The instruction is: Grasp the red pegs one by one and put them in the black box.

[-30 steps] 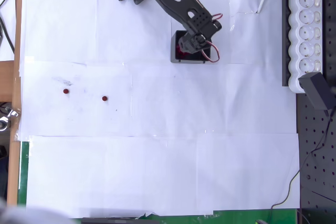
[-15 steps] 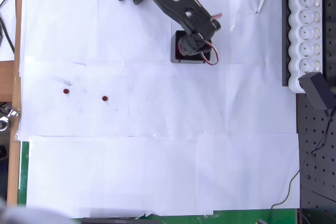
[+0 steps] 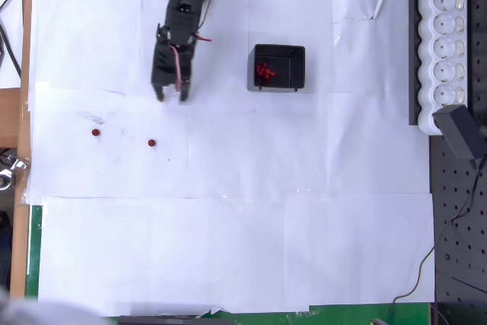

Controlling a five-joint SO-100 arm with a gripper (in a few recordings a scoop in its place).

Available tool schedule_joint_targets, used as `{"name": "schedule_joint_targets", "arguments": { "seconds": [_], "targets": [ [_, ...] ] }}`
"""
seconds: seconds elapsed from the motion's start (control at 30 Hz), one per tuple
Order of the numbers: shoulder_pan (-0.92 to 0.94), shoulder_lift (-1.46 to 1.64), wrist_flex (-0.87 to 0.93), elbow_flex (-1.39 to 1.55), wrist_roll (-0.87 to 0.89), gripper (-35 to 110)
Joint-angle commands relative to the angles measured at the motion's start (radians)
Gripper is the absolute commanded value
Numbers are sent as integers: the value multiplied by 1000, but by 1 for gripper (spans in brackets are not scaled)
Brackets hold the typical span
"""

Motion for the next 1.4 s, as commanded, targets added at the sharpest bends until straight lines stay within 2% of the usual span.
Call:
{"name": "schedule_joint_targets", "arguments": {
  "seconds": [0.0, 0.23, 0.5, 1.37],
  "targets": [
    [31, 86, -273, -2, -34, 17],
    [44, 265, -474, 21, -84, 19],
    [64, 488, -584, 156, -118, 19],
    [-6, 709, -595, 425, -158, 19]
  ]
}}
